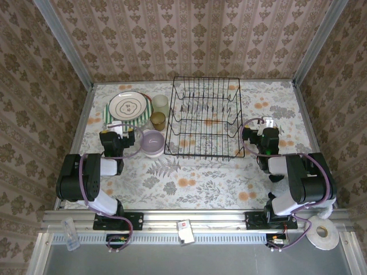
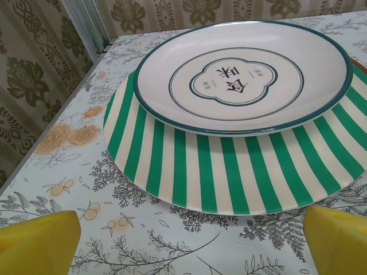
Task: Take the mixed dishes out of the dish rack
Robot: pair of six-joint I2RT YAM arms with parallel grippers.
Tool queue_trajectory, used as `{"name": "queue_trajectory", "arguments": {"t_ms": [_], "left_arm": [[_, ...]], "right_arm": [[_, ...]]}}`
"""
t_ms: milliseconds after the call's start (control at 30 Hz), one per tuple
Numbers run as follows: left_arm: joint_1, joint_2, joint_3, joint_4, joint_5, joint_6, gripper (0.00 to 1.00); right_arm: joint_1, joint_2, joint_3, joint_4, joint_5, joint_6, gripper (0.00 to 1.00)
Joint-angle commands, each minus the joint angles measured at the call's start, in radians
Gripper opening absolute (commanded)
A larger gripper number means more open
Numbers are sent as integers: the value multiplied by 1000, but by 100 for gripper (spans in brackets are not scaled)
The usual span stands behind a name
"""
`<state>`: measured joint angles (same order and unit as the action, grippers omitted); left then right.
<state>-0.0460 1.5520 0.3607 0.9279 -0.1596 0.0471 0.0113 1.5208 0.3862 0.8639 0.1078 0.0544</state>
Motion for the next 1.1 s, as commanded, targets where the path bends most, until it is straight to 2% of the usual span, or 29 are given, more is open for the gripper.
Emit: {"name": "queue_trajectory", "arguments": {"t_ms": [0, 1067], "left_arm": [[-10, 2, 20, 14, 12, 18, 100], [-11, 1, 18, 17, 41, 31, 100]], "right_arm": [[10, 9, 19, -6, 0, -11, 100], [12, 9, 20, -6, 3, -14, 100]]}}
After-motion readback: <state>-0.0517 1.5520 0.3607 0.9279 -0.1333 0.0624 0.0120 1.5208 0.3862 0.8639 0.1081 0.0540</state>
